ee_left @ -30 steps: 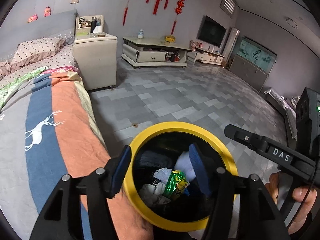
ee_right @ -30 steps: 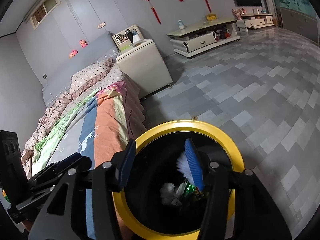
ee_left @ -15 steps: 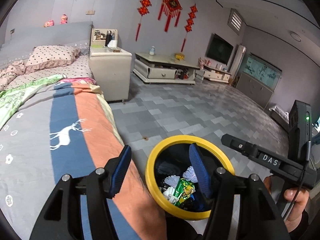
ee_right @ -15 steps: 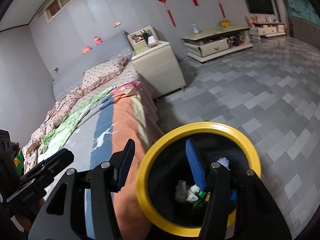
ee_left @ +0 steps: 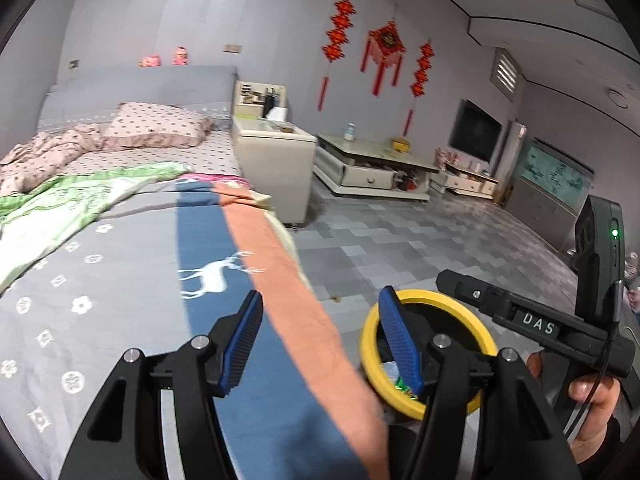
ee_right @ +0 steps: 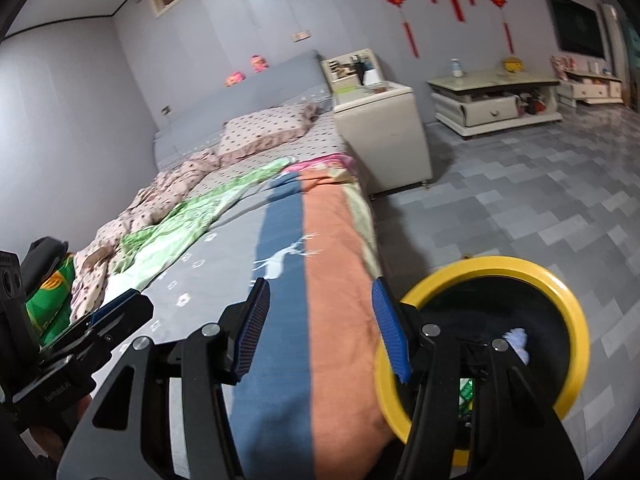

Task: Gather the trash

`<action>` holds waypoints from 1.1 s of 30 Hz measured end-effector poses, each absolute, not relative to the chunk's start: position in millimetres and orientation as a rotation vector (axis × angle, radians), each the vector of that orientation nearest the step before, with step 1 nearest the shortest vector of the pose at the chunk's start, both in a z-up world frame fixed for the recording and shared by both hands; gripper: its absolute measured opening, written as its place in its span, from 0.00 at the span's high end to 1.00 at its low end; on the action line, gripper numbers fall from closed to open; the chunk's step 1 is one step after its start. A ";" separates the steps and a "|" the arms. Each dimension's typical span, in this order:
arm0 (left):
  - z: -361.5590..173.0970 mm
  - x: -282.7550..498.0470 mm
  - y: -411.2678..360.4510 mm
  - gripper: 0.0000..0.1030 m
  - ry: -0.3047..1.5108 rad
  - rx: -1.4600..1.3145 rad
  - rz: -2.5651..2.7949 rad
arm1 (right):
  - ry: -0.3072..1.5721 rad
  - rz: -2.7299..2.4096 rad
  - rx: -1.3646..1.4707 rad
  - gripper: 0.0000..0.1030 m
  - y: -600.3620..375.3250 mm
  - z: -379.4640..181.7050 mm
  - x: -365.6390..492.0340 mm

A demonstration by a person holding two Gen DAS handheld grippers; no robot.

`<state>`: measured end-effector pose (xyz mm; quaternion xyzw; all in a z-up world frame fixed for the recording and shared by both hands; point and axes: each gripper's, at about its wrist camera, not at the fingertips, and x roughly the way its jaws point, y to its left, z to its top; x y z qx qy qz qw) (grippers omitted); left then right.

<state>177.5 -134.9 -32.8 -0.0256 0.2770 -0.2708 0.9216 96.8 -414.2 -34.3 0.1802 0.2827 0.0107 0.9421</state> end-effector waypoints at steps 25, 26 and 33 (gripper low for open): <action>-36.0 126.6 13.3 0.18 0.443 -0.109 -0.243 | 0.547 0.057 0.189 0.25 -265.8 -37.5 95.7; -35.1 123.9 17.9 0.17 0.431 -0.115 -0.237 | 0.537 0.049 0.183 0.19 -265.2 -37.3 93.5; -28.9 109.3 35.4 0.08 0.378 -0.148 -0.231 | 0.407 -0.029 0.162 0.08 -258.2 -29.9 72.0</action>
